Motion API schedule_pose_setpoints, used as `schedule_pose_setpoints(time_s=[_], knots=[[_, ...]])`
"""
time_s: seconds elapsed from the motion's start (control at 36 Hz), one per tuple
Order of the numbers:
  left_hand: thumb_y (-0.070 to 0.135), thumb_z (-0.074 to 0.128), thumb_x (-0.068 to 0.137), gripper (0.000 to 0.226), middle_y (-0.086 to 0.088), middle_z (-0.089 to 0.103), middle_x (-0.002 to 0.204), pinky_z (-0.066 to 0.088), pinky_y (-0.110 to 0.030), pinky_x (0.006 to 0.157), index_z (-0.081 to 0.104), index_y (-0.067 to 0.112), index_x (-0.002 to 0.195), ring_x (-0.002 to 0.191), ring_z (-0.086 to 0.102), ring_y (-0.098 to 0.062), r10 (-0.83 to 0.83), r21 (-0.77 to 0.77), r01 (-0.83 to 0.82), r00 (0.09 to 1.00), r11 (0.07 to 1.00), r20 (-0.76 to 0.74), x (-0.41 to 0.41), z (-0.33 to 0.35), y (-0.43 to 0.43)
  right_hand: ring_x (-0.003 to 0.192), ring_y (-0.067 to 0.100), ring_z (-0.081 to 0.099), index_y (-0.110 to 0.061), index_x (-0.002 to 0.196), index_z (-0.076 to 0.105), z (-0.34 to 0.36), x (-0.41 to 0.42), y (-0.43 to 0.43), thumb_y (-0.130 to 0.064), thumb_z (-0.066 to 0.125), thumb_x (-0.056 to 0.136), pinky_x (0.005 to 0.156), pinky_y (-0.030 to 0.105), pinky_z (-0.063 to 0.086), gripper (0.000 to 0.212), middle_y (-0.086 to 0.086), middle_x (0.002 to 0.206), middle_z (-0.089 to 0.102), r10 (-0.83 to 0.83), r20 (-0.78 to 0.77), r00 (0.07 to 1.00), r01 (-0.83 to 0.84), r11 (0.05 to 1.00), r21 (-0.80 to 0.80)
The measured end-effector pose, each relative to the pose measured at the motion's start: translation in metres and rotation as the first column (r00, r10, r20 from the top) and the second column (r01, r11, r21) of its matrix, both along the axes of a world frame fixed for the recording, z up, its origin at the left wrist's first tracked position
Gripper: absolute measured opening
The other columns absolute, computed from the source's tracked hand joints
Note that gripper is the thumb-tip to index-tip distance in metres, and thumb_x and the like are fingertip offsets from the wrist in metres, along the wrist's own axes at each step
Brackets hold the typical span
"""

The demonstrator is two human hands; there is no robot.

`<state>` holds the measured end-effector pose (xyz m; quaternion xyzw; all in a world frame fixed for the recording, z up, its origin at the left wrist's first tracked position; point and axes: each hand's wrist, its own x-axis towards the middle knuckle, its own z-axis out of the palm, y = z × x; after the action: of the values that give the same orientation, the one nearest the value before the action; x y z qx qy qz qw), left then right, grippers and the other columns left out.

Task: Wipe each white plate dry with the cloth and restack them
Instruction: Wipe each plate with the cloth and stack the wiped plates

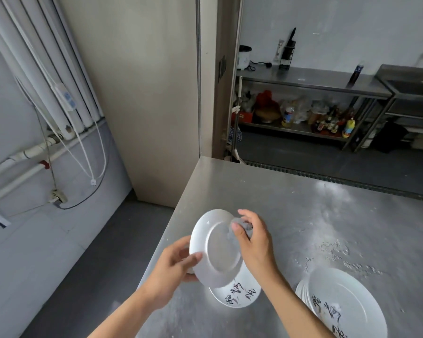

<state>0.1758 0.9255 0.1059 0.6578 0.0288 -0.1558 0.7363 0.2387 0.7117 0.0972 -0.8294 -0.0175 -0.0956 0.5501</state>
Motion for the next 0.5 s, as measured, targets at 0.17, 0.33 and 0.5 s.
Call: schedule_pose_setpoints(time_s=[0.17, 0.33, 0.5], knots=[[0.022, 0.078, 0.092, 0.036, -0.021, 0.074, 0.12, 0.059, -0.06, 0.095, 0.07, 0.02, 0.127, 0.104, 0.074, -0.04, 0.115, -0.168, -0.144, 0.978, 0.975, -0.172, 0.001, -0.003, -0.013, 0.121, -0.002, 0.048, -0.02, 0.125, 0.06, 0.005, -0.011, 0.022, -0.019, 0.066, 0.093, 0.1, 0.012, 0.039, 0.033, -0.012, 0.129, 0.044, 0.095, 0.064, 0.993, -0.094, 0.995, -0.015], [0.011, 0.063, 0.102, 0.028, -0.025, 0.073, 0.122, 0.055, -0.061, 0.101, 0.068, 0.014, 0.129, 0.106, 0.072, -0.041, 0.15, -0.222, -0.196, 0.967, 0.955, -0.205, 0.0, -0.003, -0.014, 0.141, 0.002, 0.037, -0.026, 0.137, 0.056, 0.004, -0.019, 0.027, -0.023, 0.053, 0.098, 0.114, 0.018, 0.03, 0.039, -0.02, 0.145, 0.043, 0.43, 0.086, 0.899, -0.404, 0.888, -0.219], [0.009, 0.062, 0.102, 0.029, -0.024, 0.074, 0.121, 0.063, -0.051, 0.089, 0.068, 0.013, 0.13, 0.101, 0.074, -0.038, 0.212, -0.272, -0.273, 0.949, 0.923, -0.232, -0.005, -0.003, -0.003, 0.133, 0.005, 0.046, -0.025, 0.124, 0.069, -0.003, -0.02, 0.005, -0.02, 0.064, 0.09, 0.11, 0.026, 0.035, 0.034, -0.017, 0.132, 0.06, 0.487, 0.184, 0.854, -0.372, 0.818, -0.439]])
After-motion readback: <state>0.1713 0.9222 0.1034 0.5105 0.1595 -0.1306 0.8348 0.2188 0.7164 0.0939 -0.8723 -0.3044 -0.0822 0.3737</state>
